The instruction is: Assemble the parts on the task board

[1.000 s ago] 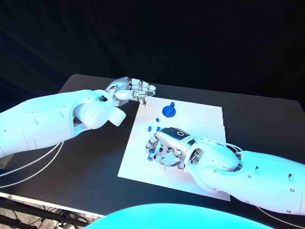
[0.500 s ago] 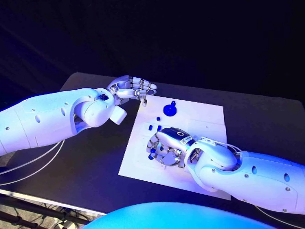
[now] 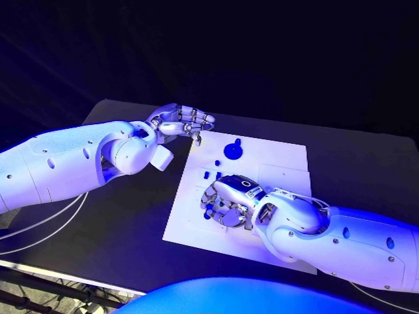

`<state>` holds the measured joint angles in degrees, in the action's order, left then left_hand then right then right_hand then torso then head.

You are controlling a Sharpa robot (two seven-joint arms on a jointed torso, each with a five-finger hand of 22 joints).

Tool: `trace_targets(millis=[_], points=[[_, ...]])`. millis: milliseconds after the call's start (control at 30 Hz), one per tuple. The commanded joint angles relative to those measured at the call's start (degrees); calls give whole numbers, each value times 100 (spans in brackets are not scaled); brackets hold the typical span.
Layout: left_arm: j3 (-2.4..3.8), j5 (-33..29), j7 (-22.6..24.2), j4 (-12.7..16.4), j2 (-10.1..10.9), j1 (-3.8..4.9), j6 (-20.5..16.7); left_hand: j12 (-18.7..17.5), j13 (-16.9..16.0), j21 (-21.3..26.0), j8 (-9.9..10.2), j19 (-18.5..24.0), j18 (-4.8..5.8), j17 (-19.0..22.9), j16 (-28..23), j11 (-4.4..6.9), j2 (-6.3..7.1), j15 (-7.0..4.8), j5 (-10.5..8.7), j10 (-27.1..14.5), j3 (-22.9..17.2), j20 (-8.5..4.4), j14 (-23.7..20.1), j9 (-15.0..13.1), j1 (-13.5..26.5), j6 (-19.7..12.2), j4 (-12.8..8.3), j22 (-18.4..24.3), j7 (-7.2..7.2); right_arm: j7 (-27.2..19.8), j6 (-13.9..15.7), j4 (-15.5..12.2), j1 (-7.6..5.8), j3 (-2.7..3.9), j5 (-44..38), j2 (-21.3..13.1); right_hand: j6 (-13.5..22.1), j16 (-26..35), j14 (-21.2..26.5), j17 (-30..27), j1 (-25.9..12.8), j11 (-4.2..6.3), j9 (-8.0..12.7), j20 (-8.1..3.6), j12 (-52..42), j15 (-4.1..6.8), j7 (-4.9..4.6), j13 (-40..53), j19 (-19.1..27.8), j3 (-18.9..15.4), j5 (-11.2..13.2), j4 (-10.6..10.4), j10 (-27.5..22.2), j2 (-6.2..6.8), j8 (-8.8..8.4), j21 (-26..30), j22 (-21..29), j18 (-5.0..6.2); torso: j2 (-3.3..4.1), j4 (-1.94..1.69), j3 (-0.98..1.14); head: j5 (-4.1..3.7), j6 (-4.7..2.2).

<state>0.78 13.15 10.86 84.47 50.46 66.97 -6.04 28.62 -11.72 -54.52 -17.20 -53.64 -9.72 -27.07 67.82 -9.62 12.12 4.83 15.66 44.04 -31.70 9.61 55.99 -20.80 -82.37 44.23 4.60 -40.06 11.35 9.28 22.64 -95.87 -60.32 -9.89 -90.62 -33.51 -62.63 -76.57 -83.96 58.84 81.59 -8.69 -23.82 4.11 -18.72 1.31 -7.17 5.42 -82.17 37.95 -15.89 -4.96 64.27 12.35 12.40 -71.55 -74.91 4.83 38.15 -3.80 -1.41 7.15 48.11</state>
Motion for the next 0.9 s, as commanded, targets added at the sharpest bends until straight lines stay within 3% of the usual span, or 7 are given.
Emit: trace_targets(millis=[33, 467, 900], points=[[3, 9, 41, 9, -4, 3, 79, 21, -8, 39, -23, 17, -93, 8, 24, 12, -34, -10, 27, -41, -5, 14, -35, -8, 26, -39, 24, 9, 174, 84, -154, 41, 12, -18, -203, 26, -26, -3, -28, -10, 9, 587, -9, 0, -10, 43, 5, 77, -31, 343, -14, 377, 633, -62, 33, 7, -901, -95, 3, -1, 1, 4, -9], [3, 17, 33, 13, 1, 3, 84, 21, -8, 39, -23, 17, -93, 8, 24, 12, -34, -10, 27, -41, -5, 14, -35, -8, 26, -39, 24, 9, 174, 107, -401, 32, 26, -60, -355, 80, 107, 56, 1, -115, -159, 534, -17, 34, 135, -3, -60, 84, 57, 230, 13, 474, 516, 24, -18, 186, -865, -61, -1, -2, -1, 0, -6], [3, 20, 28, 14, 14, 3, 82, 47, -7, 44, -42, 13, -93, 14, 32, 11, -32, -9, 26, -59, -8, 14, -38, -9, 26, -55, 28, 15, 174, 53, -464, -58, 28, -74, -360, 11, 325, 38, 6, -76, -426, 374, -15, 157, 544, -138, -152, -39, 180, -93, 9, 513, -10, 126, -111, 481, -782, -15, 0, -2, 3, 2, 7]])
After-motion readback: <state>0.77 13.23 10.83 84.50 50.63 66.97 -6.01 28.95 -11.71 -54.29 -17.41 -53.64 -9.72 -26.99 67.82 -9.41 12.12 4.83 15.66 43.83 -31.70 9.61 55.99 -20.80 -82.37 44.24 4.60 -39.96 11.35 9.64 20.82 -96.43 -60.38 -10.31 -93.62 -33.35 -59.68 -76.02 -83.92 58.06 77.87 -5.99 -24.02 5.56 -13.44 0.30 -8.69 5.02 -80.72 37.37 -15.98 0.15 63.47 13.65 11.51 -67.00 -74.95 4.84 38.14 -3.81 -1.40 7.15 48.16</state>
